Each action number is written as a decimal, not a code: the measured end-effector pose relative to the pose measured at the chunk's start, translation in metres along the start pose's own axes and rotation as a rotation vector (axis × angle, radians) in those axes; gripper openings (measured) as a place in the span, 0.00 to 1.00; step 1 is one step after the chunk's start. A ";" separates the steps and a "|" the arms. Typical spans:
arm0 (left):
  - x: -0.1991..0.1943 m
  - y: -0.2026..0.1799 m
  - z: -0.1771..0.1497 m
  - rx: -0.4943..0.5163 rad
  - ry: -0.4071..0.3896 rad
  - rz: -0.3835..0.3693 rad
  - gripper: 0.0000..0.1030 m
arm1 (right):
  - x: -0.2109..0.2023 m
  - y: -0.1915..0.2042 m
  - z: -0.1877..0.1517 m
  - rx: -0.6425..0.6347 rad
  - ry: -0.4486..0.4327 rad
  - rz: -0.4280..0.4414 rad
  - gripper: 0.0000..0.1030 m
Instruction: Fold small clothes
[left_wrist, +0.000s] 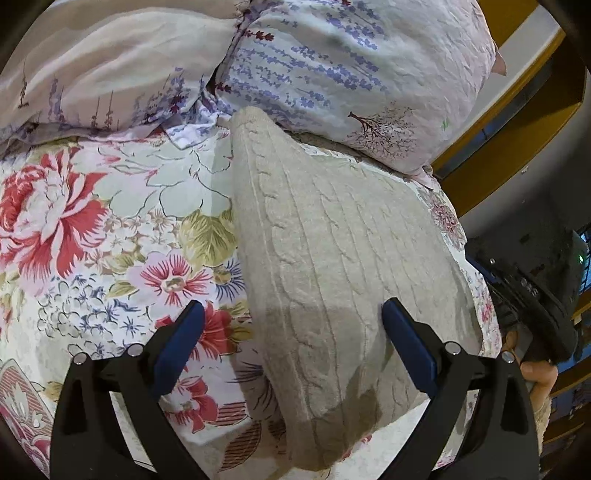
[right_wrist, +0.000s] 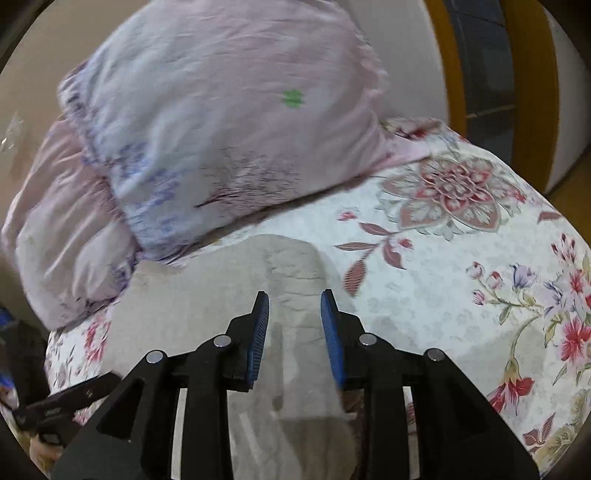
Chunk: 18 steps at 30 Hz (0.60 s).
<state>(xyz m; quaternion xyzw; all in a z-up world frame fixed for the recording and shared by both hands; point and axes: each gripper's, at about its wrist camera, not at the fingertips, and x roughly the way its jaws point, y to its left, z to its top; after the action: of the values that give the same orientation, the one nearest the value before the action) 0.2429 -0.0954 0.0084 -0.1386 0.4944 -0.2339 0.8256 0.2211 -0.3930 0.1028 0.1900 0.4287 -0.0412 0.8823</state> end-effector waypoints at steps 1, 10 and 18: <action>0.000 0.001 0.000 -0.005 0.002 -0.002 0.94 | -0.001 0.002 -0.001 -0.008 0.002 0.007 0.30; -0.001 -0.001 0.001 -0.002 0.003 0.003 0.94 | -0.005 0.010 -0.005 -0.012 -0.002 0.045 0.30; -0.001 0.008 0.004 -0.069 0.012 -0.074 0.94 | 0.014 0.010 -0.016 -0.010 0.094 0.067 0.30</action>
<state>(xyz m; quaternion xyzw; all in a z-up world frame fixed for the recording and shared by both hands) 0.2484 -0.0878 0.0070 -0.1839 0.5017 -0.2479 0.8081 0.2206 -0.3770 0.0859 0.2015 0.4631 -0.0006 0.8631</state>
